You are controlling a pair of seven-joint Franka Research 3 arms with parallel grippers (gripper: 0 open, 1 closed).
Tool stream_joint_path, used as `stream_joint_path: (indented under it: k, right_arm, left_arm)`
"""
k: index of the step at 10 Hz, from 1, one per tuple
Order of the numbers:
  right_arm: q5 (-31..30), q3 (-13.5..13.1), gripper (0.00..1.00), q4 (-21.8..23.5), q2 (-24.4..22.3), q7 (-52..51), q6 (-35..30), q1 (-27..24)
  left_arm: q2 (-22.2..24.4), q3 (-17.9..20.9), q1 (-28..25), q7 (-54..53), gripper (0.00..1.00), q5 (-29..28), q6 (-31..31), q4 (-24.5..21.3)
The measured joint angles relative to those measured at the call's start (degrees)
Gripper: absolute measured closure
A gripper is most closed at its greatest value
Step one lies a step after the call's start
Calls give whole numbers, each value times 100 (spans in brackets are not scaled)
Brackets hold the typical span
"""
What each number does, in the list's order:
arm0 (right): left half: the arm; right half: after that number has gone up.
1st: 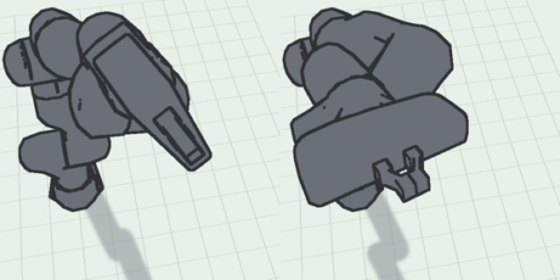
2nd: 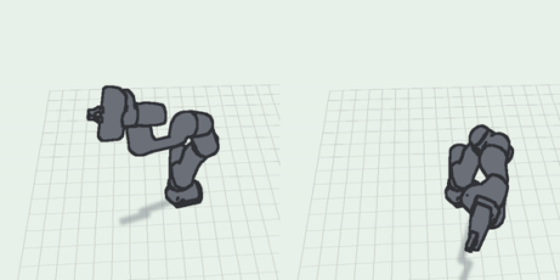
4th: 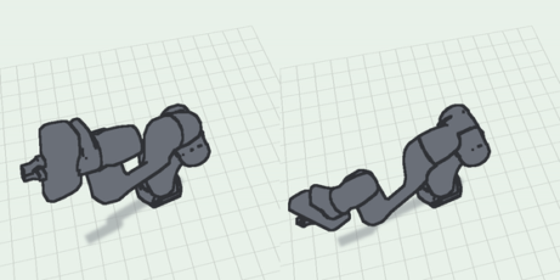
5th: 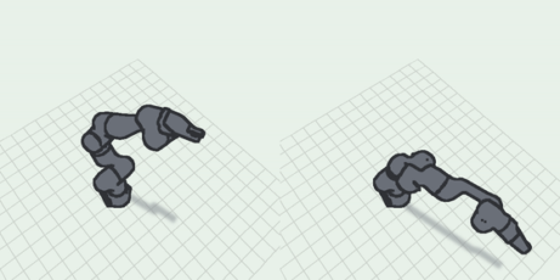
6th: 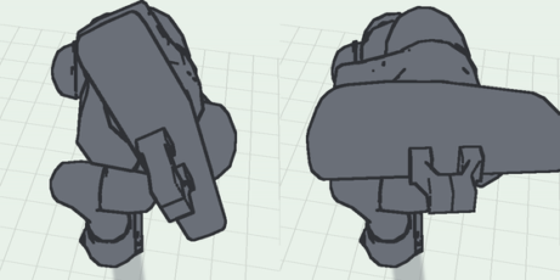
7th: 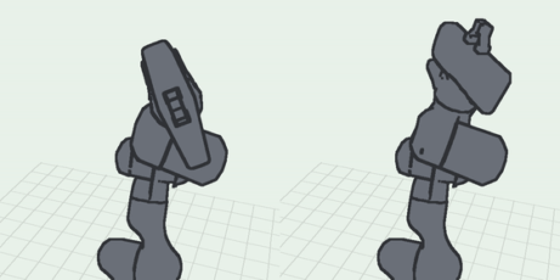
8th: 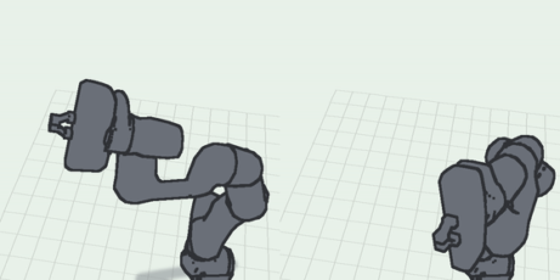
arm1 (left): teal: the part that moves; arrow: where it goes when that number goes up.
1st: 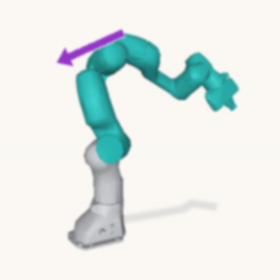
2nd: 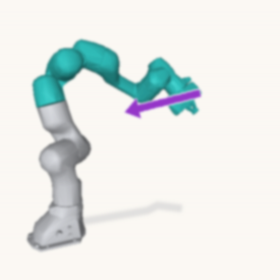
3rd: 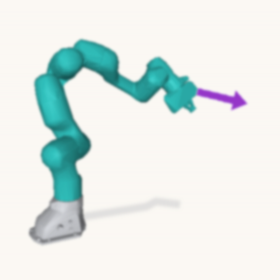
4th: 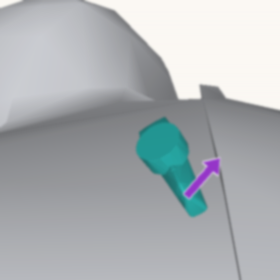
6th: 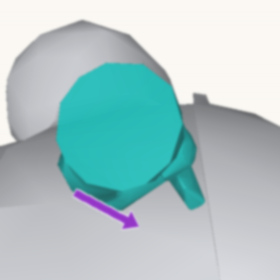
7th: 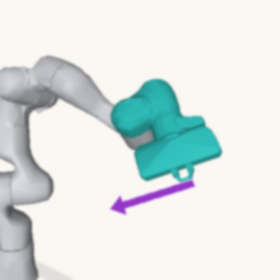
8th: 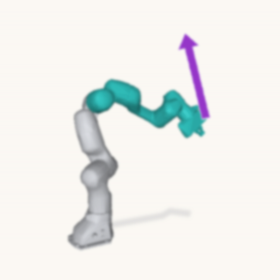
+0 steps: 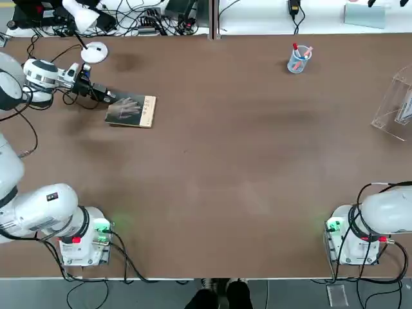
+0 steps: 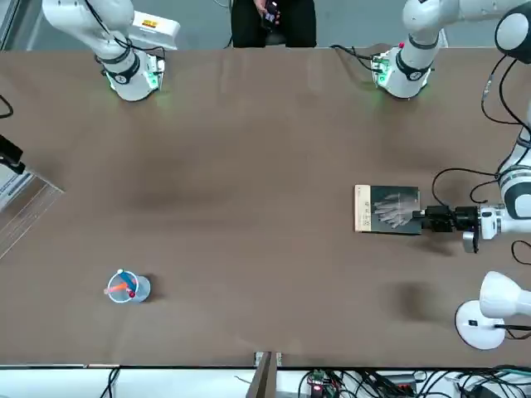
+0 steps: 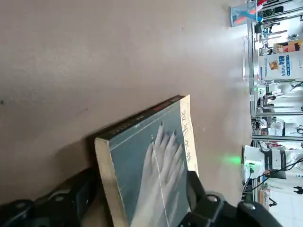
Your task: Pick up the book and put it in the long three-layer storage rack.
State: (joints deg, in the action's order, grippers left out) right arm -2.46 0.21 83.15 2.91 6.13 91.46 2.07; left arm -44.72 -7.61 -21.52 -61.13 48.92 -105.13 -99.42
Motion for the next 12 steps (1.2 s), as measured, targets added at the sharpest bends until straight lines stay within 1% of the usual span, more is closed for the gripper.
stream_joint_path:
  k: [5, 10, 12]
  right_arm:
    - [0, 5, 0, 1, 0, 0, -133, 0]
    - [3, 18, 0, 1, 0, 0, -160, 3]
    - [4, 21, 0, 1, 0, 0, -177, 3]
  left_arm:
    - [-31, -33, 14, 0, 23, 97, 0, 31]
    - [-36, -33, 14, 0, 23, 97, 0, 33]
    - [-37, -33, 14, 0, 27, 97, 0, 33]
